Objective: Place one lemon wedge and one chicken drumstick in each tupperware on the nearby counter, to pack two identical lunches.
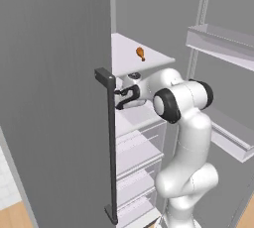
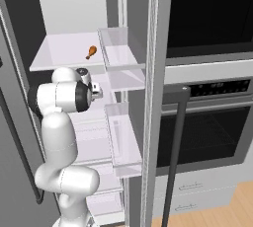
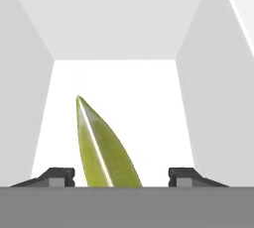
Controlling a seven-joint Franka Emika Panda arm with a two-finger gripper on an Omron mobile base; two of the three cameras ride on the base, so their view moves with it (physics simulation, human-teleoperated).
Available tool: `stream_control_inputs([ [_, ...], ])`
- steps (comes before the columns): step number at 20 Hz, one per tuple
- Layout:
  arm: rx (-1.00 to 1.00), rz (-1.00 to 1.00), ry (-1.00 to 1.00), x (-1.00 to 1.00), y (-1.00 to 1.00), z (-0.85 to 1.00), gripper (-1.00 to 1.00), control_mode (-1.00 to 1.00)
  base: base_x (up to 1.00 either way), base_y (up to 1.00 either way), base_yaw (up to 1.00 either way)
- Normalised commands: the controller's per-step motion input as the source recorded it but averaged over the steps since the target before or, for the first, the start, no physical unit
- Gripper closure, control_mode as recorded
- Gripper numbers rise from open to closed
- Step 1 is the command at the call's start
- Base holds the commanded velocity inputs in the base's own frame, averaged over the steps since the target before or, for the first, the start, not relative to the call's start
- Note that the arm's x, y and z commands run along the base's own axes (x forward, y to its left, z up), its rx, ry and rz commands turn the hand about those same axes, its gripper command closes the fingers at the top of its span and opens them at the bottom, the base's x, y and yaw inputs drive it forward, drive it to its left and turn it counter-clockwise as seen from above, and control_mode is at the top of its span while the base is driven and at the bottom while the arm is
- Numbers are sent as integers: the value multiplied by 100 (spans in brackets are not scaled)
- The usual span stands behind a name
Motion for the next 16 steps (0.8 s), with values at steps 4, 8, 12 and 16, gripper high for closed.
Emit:
stream_control_inputs([
  [4,0,0,7,1,0,-73,100,-100,0,0,0],
  [8,0,0,-1,0,0,-24,100,-100,0,0,0],
  [12,0,0,0,-46,-1,-53,100,-100,0,0,0],
  [16,0,0,-19,-100,-16,-24,100,-100,0,0,0],
])
